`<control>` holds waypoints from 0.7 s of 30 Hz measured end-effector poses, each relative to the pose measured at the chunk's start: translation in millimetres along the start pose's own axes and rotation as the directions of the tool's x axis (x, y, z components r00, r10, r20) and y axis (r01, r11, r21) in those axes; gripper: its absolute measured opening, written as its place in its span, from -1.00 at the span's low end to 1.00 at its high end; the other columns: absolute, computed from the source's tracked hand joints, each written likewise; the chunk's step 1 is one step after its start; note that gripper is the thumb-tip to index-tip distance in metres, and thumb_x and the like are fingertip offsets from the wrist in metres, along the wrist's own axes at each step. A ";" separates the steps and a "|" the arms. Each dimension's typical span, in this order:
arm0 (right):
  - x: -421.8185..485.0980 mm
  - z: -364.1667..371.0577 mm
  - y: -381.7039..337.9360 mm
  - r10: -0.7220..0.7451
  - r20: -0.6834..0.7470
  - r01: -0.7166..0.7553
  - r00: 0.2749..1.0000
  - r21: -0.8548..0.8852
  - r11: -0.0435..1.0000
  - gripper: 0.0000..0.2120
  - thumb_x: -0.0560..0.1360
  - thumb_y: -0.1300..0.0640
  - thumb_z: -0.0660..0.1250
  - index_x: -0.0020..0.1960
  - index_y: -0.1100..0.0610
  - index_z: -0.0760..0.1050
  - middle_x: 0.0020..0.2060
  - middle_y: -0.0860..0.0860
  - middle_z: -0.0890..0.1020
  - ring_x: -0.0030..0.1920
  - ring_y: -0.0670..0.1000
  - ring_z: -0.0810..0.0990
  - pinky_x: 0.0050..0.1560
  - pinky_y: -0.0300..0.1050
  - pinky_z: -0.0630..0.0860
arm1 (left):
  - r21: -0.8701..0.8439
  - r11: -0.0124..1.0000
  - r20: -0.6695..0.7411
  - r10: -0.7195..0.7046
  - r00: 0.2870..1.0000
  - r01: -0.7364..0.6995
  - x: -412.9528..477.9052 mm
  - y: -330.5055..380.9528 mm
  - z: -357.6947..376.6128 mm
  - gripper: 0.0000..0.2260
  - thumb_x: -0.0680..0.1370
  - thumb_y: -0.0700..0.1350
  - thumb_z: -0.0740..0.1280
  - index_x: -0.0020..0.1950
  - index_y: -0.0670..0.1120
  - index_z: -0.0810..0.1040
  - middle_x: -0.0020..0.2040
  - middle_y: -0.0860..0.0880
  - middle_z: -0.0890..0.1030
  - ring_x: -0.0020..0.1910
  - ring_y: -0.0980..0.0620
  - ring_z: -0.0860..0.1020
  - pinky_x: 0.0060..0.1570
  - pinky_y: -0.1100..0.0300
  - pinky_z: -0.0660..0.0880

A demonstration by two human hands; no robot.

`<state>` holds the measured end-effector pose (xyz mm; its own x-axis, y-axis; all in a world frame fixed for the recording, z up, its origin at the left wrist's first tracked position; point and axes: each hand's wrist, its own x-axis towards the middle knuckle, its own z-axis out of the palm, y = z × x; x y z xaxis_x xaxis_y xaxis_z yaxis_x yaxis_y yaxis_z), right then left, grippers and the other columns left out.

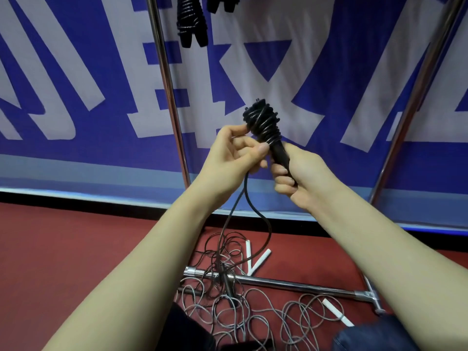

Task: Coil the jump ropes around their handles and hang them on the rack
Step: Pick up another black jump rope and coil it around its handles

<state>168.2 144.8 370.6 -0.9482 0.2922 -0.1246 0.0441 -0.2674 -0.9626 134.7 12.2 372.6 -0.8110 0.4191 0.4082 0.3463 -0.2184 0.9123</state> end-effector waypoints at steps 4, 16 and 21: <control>-6.7 -2.9 -1.7 0.081 0.160 -0.096 0.984 0.089 0.991 -0.75 0.59 0.13 0.18 -0.25 0.16 0.34 -0.47 0.00 0.22 -0.60 -0.11 0.06 -0.66 -0.30 0.01 | 0.042 0.999 0.039 -0.001 0.999 0.000 2.1 1.9 -10.9 -0.68 0.53 -0.32 0.38 0.23 -0.16 0.38 -0.29 0.00 0.55 -0.41 0.06 0.50 -0.35 0.25 0.43; -18.4 -2.1 -10.1 0.293 0.413 -0.323 0.862 0.002 0.946 -0.64 0.55 0.12 0.11 -0.36 0.20 0.44 -0.57 0.02 0.33 -0.65 -0.12 0.18 -0.66 -0.34 0.01 | 0.210 0.977 0.041 0.034 0.999 -0.042 -2.6 12.6 -10.6 -0.98 0.54 -0.14 0.41 -0.08 -0.03 0.64 -0.35 0.01 0.53 -0.38 0.05 0.40 -0.34 0.24 0.38; -14.7 7.9 -1.1 -0.135 0.045 0.135 0.990 0.020 0.991 -0.73 0.67 0.11 0.11 -0.06 0.23 0.48 -0.33 0.16 0.53 -0.48 0.05 0.45 -0.50 -0.17 0.39 | 0.183 0.981 -0.246 -0.014 0.969 0.061 4.1 7.0 -8.0 -0.76 0.49 0.00 0.48 -0.11 -0.18 0.64 -0.40 0.03 0.56 -0.47 0.08 0.48 -0.38 0.25 0.42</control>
<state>179.7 133.5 375.3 -0.9587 0.2838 0.0179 -0.0902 -0.2439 -0.9656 130.1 5.3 380.4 -0.9068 0.1928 0.3749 0.3768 -0.0279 0.9259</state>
